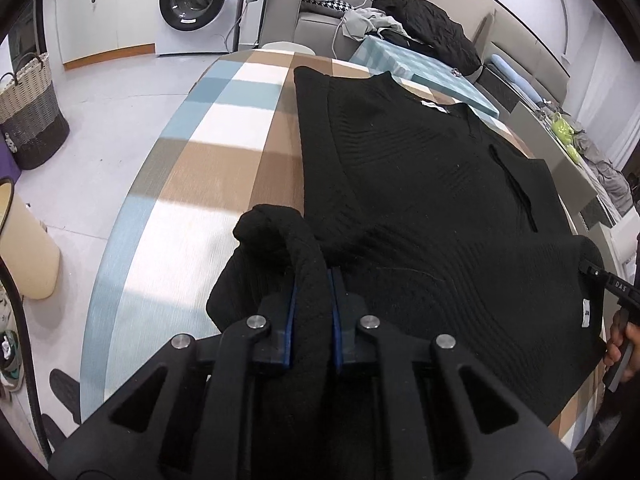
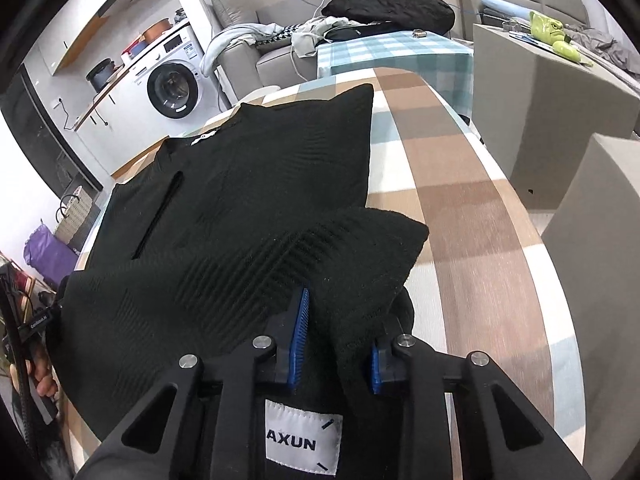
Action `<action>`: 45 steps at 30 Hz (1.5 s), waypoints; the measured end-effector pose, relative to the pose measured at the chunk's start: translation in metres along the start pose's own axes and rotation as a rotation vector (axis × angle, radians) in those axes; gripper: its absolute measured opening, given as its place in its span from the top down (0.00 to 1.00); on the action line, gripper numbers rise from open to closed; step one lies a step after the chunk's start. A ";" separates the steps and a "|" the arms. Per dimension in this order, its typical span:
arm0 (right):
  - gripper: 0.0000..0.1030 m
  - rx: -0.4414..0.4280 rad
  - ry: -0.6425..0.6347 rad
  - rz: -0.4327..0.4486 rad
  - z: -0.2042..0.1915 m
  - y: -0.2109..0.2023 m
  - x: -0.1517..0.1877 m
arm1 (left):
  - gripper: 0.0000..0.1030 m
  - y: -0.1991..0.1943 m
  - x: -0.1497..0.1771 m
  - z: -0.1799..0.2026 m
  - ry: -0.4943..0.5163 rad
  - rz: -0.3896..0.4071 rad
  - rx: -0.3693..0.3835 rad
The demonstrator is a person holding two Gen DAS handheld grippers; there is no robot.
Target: Fold small clothes
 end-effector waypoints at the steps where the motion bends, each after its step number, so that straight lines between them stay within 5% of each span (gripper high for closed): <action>1: 0.76 -0.002 0.000 -0.001 0.000 -0.001 0.003 | 0.90 -0.004 0.007 0.000 0.003 -0.002 -0.002; 10: 0.76 -0.017 -0.012 -0.039 0.003 -0.025 0.051 | 0.89 -0.043 0.066 -0.012 -0.028 0.024 -0.022; 13: 0.73 -0.034 0.009 -0.014 0.010 -0.033 0.052 | 0.76 -0.056 0.073 -0.025 -0.077 0.039 -0.008; 16: 0.58 -0.070 0.048 0.007 0.018 -0.048 0.058 | 0.62 -0.072 0.083 -0.033 -0.099 0.050 -0.024; 19: 0.56 -0.080 0.032 0.041 0.019 -0.065 0.070 | 0.46 -0.086 0.097 -0.041 -0.101 0.060 -0.045; 33: 0.55 -0.086 -0.001 0.011 0.022 -0.059 0.112 | 0.47 -0.097 0.129 -0.038 -0.097 0.043 -0.031; 36: 0.55 -0.085 -0.014 0.011 0.020 -0.059 0.111 | 0.56 -0.097 0.127 -0.037 -0.099 0.050 -0.033; 45: 0.55 -0.081 -0.015 0.016 0.023 -0.060 0.117 | 0.64 -0.091 0.123 -0.043 -0.124 0.045 -0.015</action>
Point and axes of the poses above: each gripper's, at about its wrist camera, not at the fingertips, and y roughly the way its jaws point, z to its right, x to its underside, the point moved 9 cm from there along y, roughly the way its jaws point, and after that the axes turned 11 degrees about -z, right-handed, at the moved point
